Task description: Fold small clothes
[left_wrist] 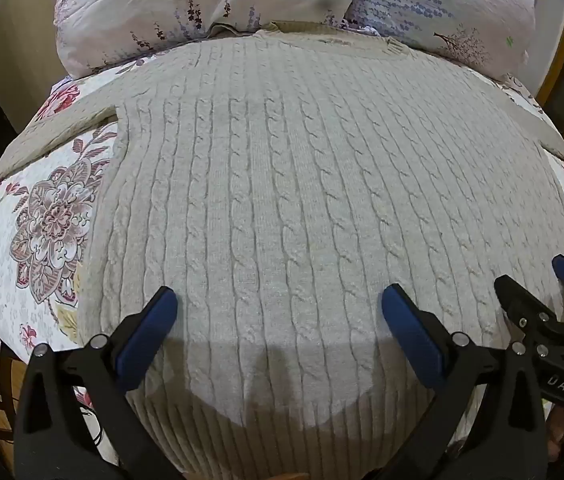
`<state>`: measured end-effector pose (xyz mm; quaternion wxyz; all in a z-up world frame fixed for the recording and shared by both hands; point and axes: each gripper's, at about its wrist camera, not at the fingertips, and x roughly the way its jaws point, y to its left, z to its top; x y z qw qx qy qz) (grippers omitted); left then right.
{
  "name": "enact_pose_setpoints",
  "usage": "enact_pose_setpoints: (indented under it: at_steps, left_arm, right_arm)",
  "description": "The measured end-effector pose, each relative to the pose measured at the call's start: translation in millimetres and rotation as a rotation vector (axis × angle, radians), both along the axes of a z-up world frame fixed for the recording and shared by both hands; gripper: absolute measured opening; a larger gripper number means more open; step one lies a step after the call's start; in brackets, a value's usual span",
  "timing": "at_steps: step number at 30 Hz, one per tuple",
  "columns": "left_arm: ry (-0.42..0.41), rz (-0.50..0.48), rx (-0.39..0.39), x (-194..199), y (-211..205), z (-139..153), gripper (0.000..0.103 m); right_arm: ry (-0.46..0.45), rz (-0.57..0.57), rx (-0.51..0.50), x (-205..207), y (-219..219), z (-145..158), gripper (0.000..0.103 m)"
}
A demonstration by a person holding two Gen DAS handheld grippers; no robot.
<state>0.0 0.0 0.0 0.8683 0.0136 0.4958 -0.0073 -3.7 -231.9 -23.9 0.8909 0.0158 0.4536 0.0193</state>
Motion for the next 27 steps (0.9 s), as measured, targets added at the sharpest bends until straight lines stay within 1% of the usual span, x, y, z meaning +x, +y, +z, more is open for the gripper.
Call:
enact_pose_setpoints:
  at_steps: [4,7,27]
  left_arm:
    - [0.0,0.0,0.0,0.0,0.0,0.0,0.101]
    - [0.001,0.001,0.0,-0.1,0.0,-0.1,0.101]
    - [0.003,0.001,0.0,0.1,0.8,-0.2,0.101]
  right_arm:
    - [0.006,0.006,0.001,1.5,-0.3,0.5,0.102]
    - [0.007,0.007,0.003,3.3,-8.3,5.0,0.102]
    - [-0.006,-0.006,0.001,0.4,-4.1,1.0,0.102]
